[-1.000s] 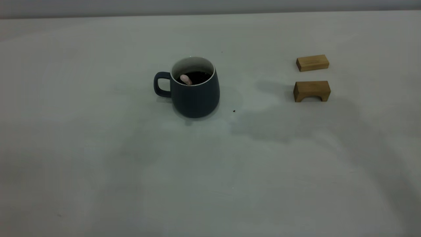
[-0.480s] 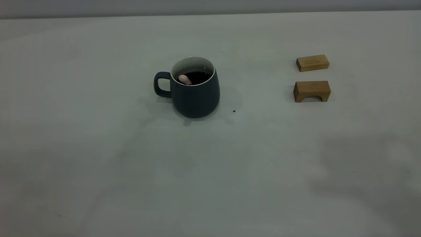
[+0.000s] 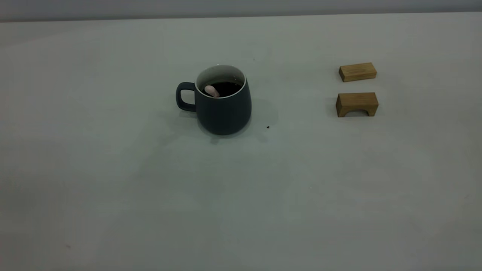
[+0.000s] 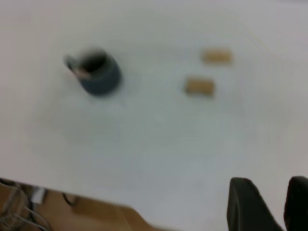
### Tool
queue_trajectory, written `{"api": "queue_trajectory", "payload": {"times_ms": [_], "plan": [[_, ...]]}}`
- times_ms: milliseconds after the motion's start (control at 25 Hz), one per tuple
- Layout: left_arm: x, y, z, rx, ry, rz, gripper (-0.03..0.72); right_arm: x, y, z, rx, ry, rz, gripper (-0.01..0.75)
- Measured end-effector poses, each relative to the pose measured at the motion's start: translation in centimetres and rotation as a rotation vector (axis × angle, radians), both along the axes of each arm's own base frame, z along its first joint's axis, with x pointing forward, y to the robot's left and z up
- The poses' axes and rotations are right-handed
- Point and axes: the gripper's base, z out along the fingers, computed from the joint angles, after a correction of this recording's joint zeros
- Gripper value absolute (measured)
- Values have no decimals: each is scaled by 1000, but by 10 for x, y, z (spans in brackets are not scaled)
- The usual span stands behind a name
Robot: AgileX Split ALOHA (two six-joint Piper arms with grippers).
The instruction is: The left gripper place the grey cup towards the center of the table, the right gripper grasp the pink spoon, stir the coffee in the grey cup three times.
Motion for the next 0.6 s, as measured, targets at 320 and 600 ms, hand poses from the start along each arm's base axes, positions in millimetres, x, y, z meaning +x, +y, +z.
{"api": "queue_trajectory", "payload": {"times_ms": [320, 600], "plan": [[0, 0, 0, 0, 0, 0, 572, -29, -7, -87, -105, -1, -38, 235], [0, 0, 0, 0, 0, 0, 572, -39, -9, -98, -140, -140, -42, 236]]}}
